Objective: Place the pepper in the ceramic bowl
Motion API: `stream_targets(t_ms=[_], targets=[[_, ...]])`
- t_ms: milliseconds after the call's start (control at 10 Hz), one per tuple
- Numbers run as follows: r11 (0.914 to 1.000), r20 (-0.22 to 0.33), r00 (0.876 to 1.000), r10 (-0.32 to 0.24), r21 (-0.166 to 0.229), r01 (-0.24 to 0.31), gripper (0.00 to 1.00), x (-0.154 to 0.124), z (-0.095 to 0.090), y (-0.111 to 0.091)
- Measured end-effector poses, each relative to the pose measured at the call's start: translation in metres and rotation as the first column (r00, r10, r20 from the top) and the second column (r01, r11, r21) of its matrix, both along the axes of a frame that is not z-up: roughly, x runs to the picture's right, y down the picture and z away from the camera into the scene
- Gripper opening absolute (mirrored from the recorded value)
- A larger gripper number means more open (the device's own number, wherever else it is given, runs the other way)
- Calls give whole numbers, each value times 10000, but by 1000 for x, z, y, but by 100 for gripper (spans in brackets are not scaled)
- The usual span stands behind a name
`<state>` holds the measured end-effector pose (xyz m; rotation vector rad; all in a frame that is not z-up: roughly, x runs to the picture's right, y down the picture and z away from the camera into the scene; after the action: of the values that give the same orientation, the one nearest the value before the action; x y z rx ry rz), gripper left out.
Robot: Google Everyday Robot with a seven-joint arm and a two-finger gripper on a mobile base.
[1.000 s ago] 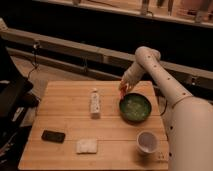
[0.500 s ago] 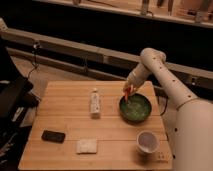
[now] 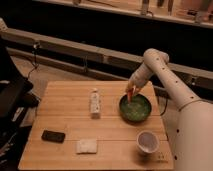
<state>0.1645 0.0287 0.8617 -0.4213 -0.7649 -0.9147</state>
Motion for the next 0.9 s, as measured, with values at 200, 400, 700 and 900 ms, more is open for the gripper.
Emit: stream_targets(t_ms=[200, 400, 700, 900], targets=[[10000, -66, 10000, 35, 13, -35, 0, 2, 0, -1], [10000, -98, 9999, 51, -13, -51, 0, 6, 0, 1], [10000, -114, 9999, 26, -62, -27, 0, 9, -1, 3], [9999, -174, 9998, 63, -84, -64, 0, 13, -1, 3]])
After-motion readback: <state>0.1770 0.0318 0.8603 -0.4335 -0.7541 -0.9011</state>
